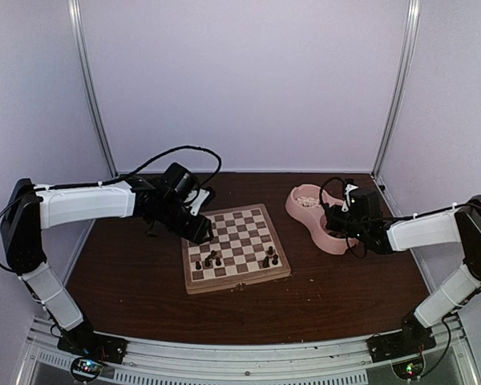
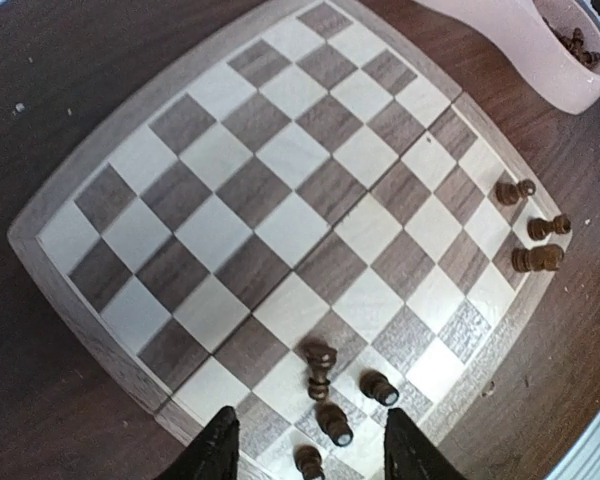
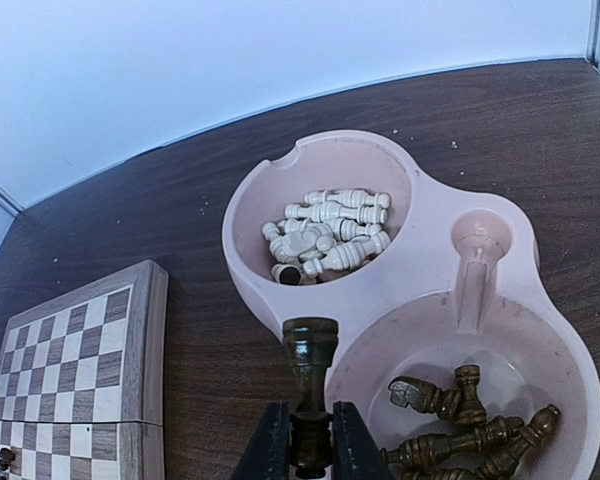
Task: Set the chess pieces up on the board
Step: Move the pawn on the chessboard.
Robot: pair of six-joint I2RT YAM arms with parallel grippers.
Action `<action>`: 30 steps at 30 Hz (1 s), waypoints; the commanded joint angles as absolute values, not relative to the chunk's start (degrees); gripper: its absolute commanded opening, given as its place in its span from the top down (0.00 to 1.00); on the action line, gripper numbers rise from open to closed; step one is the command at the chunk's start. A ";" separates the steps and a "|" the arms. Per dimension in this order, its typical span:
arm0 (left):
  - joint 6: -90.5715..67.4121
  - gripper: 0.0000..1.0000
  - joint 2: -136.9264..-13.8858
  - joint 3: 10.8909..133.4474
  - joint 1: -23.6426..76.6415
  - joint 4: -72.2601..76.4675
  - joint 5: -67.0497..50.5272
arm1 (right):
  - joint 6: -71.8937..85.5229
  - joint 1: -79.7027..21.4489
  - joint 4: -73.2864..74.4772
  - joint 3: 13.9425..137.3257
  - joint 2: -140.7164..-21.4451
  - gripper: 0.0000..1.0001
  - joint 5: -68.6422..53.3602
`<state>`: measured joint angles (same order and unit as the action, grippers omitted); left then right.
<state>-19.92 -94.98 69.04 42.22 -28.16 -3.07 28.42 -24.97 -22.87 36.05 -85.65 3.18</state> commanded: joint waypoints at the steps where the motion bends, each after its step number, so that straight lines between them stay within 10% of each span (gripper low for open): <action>1: -15.84 0.47 -97.12 72.52 42.18 -36.57 -11.43 | 27.97 -24.63 -23.36 37.13 -86.57 1.00 2.50; 30: -9.43 0.60 -114.89 88.27 42.98 -48.16 -6.10 | 27.69 -24.61 -23.03 37.29 -86.66 1.00 2.69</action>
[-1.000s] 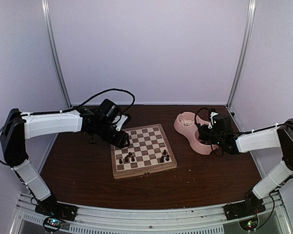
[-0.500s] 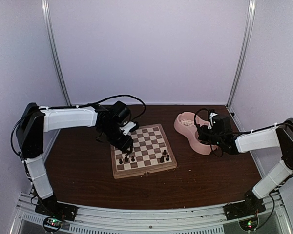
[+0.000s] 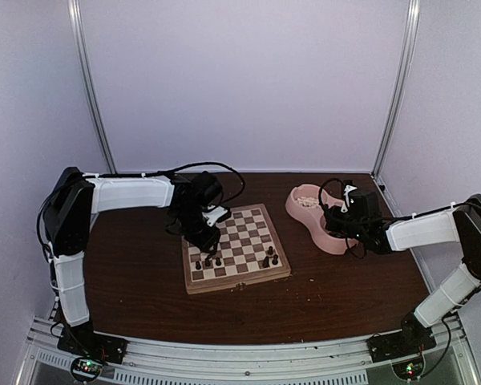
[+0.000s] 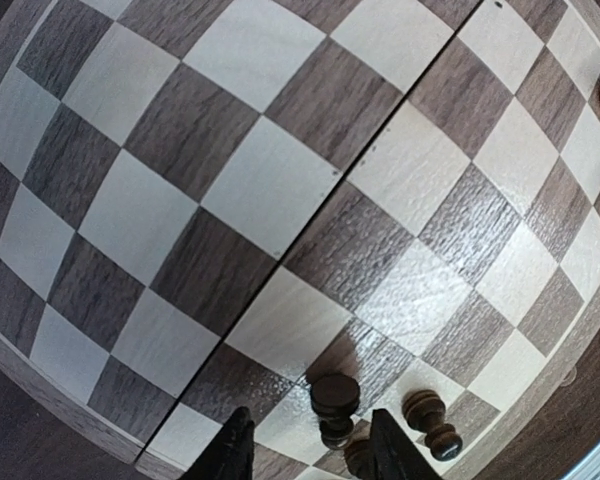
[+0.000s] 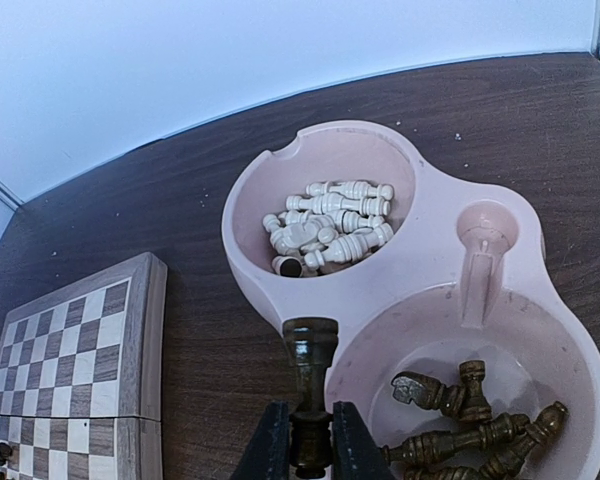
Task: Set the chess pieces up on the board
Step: Move the pawn on the chessboard.
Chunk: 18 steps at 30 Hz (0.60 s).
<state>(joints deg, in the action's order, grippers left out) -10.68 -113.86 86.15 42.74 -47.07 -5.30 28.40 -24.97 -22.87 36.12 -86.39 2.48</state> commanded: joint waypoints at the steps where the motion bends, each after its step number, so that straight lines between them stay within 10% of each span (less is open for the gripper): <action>1: -9.32 0.60 -115.18 88.43 42.98 -48.23 -6.20 | 27.66 -24.61 -23.03 37.29 -86.66 1.00 2.66; 18: -10.00 0.89 -118.39 91.92 42.98 -50.36 -3.03 | 27.42 -24.61 -22.71 37.36 -86.48 1.00 2.98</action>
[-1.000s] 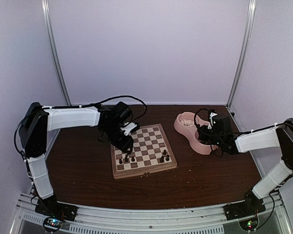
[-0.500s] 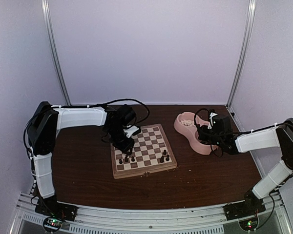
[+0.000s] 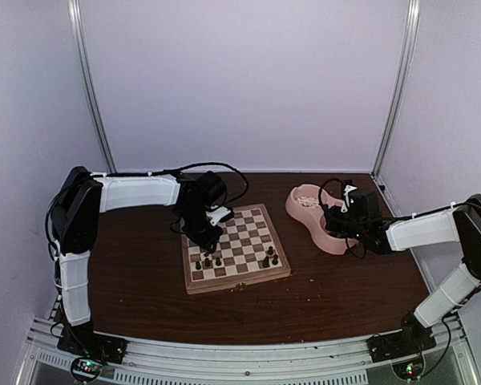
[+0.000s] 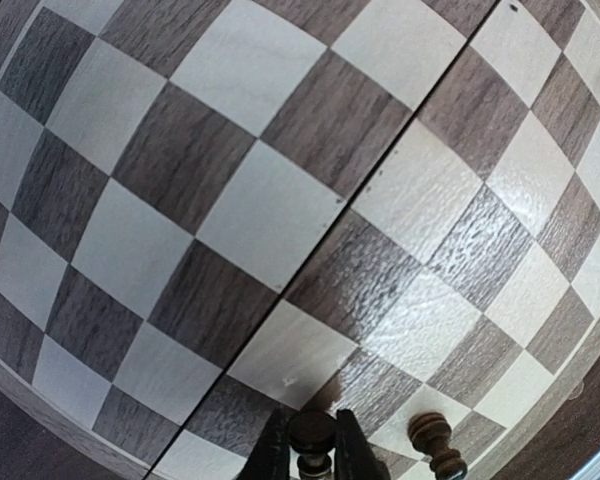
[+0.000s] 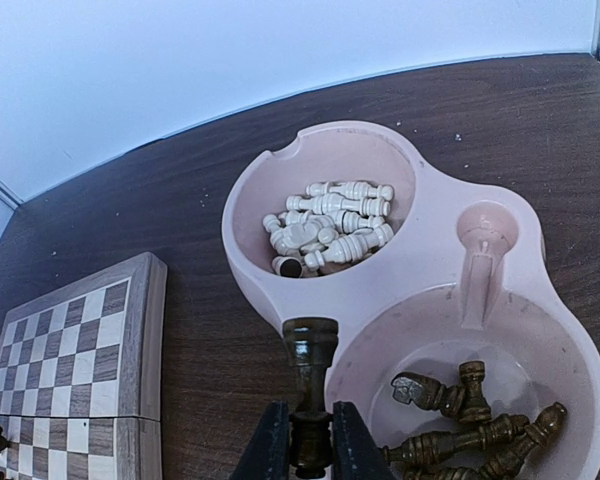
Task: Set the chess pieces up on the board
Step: Move the pawn on the chessboard.
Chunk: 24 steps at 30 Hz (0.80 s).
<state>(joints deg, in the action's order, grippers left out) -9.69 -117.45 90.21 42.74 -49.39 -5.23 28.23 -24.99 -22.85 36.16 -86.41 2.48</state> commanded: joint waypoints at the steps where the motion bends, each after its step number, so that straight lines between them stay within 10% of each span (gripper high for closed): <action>1: -10.34 0.89 -118.39 92.05 42.98 -50.43 -1.98 | 27.42 -24.61 -22.66 37.35 -86.44 1.00 2.94; 24: -10.44 0.77 -128.10 103.95 39.92 -51.02 -4.95 | 27.07 -24.61 -22.56 37.08 -85.34 1.00 2.97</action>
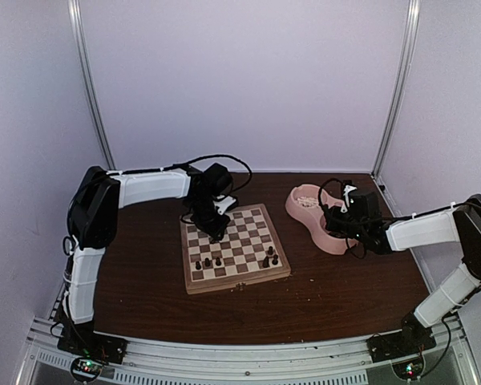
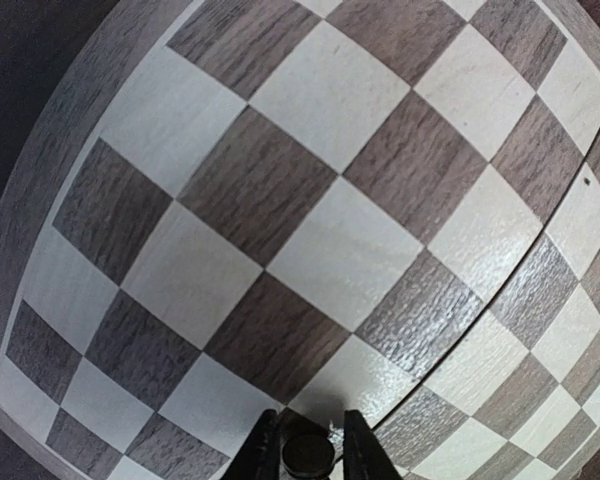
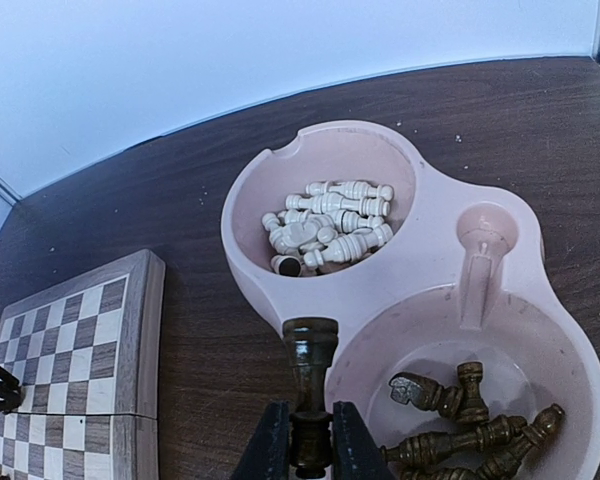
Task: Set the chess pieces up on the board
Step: Move the pawn on the chessboard.
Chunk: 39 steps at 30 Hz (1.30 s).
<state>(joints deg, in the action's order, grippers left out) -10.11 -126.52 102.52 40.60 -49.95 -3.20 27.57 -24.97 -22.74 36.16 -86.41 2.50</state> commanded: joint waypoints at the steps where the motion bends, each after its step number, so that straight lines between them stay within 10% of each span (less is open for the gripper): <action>1: -10.51 0.77 -128.22 104.10 39.78 -51.05 -5.13 | 27.07 -24.61 -22.54 37.09 -85.34 1.00 2.91; 6: -10.78 0.79 -128.52 105.09 39.64 -50.69 -5.68 | 27.03 -24.61 -22.66 37.08 -85.34 1.00 2.88; 19: -12.60 0.47 -118.98 102.01 39.93 -45.27 -7.03 | 22.04 -24.65 -31.57 36.61 -85.64 1.00 -15.22; 39: -11.46 0.45 -95.79 82.49 49.51 -28.24 -10.54 | 21.75 -32.36 -47.51 42.06 -94.10 1.00 -48.55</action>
